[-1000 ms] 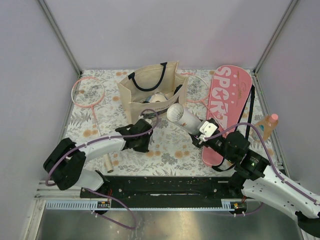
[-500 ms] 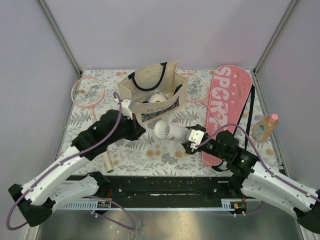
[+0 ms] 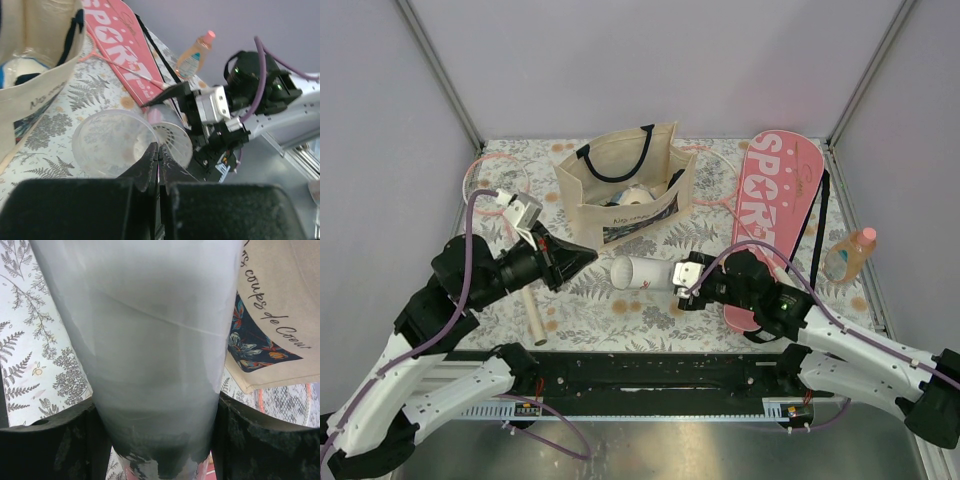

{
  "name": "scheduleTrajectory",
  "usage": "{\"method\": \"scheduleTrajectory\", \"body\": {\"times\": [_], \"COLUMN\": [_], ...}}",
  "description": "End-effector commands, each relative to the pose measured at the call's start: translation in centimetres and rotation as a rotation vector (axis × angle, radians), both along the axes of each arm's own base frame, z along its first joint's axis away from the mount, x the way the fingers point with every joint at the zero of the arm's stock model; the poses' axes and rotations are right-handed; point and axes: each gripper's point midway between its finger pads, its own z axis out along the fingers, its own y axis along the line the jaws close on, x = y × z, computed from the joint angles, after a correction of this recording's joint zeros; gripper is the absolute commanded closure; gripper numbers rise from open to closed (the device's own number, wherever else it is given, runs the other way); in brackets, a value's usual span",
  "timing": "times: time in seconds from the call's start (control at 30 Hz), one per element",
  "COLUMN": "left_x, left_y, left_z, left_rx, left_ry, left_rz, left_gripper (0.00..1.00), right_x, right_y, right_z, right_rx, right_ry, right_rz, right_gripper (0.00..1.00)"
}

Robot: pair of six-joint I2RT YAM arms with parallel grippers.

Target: Pack up the badminton gear

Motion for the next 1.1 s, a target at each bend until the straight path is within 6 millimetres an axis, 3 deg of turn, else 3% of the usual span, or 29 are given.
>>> {"method": "scheduleTrajectory", "body": {"times": [0.0, 0.5, 1.07], "left_x": [-2.3, -2.7, -3.6], "left_y": [-2.0, -4.2, -5.6], "left_z": [0.6, -1.2, -2.9], "left_rx": [-0.011, -0.018, -0.012], "left_ry": [-0.054, 0.004, 0.095], "left_rz": [-0.196, -0.310, -0.409], "left_gripper": [1.00, 1.00, 1.00], "right_x": [1.4, 0.8, 0.9], "right_y": [1.0, 2.2, 2.1], "right_z": [4.3, 4.8, 5.2], "right_rx": [0.073, 0.114, 0.143], "right_ry": [-0.075, -0.048, -0.054], "right_rz": [-0.031, -0.006, -0.028], "right_gripper": [0.34, 0.36, 0.35]}}
